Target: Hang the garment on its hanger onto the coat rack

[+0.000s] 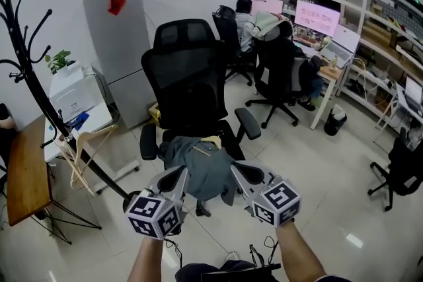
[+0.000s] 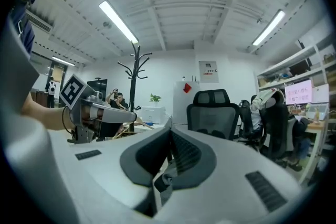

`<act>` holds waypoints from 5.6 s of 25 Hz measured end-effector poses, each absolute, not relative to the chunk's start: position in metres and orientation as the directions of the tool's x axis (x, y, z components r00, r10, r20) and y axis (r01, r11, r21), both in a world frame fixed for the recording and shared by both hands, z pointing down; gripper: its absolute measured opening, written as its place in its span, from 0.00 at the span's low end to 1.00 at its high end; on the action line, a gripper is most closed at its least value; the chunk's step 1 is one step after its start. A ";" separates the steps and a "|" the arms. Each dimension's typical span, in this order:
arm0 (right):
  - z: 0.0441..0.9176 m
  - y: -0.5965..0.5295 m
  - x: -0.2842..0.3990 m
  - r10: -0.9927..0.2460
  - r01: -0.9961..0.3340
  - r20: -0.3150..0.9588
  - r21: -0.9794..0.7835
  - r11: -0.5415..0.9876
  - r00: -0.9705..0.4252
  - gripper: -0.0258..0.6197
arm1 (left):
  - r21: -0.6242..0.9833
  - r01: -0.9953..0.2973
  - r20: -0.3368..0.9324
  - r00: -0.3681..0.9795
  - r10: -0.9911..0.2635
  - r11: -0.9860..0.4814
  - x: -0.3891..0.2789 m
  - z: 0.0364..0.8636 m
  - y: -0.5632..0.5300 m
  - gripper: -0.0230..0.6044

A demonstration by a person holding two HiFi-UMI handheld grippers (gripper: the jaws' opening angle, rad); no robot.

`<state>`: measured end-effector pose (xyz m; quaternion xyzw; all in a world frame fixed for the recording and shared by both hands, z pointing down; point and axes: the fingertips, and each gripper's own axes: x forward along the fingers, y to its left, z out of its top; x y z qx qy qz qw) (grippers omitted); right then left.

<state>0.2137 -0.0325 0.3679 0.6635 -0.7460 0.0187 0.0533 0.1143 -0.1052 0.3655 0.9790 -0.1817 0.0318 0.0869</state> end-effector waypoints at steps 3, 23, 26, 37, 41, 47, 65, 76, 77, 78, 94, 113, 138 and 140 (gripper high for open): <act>0.373 -0.036 0.246 -0.991 -0.996 0.112 0.035 0.083 -0.078 0.04 | 0.176 -0.370 0.110 0.928 -0.355 -0.912 0.140 0.373 -0.111 0.04; 0.473 -0.168 0.368 -0.951 -0.981 0.249 -0.008 -0.193 0.185 0.09 | 0.190 -0.251 0.176 0.960 -0.218 -0.949 0.261 0.462 -0.269 0.04; 0.495 -0.189 0.381 -0.940 -0.978 0.286 -0.035 -0.204 0.186 0.09 | 0.198 -0.249 0.215 0.955 -0.206 -0.948 0.271 0.483 -0.285 0.04; 0.654 -0.243 0.432 -0.856 -0.982 0.510 -0.108 -0.158 0.082 0.34 | 0.279 -0.346 0.347 0.906 -0.242 -0.896 0.310 0.592 -0.318 0.04; 0.728 -0.261 0.441 -0.818 -0.983 0.575 -0.143 -0.112 0.010 0.34 | 0.316 -0.353 0.383 0.897 -0.222 -0.881 0.330 0.645 -0.322 0.04; 0.831 -0.284 0.451 -0.721 -0.953 0.687 -0.269 -0.139 -0.089 0.43 | 0.355 -0.387 0.437 0.873 -0.216 -0.851 0.337 0.707 -0.331 0.04; 0.891 -0.333 0.436 -0.578 -0.925 0.773 -0.372 -0.077 -0.263 0.34 | 0.402 -0.435 0.503 0.840 -0.203 -0.806 0.329 0.751 -0.343 0.04; 0.864 -0.341 0.428 -0.622 -0.918 0.731 -0.394 -0.051 -0.279 0.23 | 0.388 -0.455 0.509 0.831 -0.225 -0.801 0.313 0.741 -0.349 0.04; 0.856 -0.339 0.428 -0.634 -0.919 0.722 -0.392 -0.046 -0.276 0.23 | 0.385 -0.457 0.507 0.831 -0.231 -0.802 0.310 0.737 -0.351 0.04; 0.847 -0.338 0.428 -0.645 -0.923 0.716 -0.382 -0.042 -0.267 0.23 | 0.382 -0.459 0.504 0.831 -0.236 -0.802 0.307 0.733 -0.353 0.04; 0.705 -0.299 0.409 -0.776 -0.971 0.617 -0.236 -0.024 -0.130 0.17 | 0.377 -0.350 0.423 0.889 -0.176 -0.857 0.294 0.647 -0.328 0.04; 0.446 -0.236 0.393 -0.959 -1.000 0.283 0.016 0.018 -0.013 0.17 | 0.203 -0.293 0.217 0.944 -0.249 -0.934 0.255 0.476 -0.298 0.04; 0.211 -0.105 0.255 -0.883 -0.853 0.041 0.243 0.462 -0.467 0.17 | -0.046 -0.683 -0.004 0.730 -0.683 -0.729 0.057 0.268 -0.191 0.04; 0.198 -0.099 0.234 -0.869 -0.839 0.032 0.246 0.486 -0.494 0.17 | -0.055 -0.694 -0.007 0.719 -0.695 -0.718 0.037 0.263 -0.186 0.04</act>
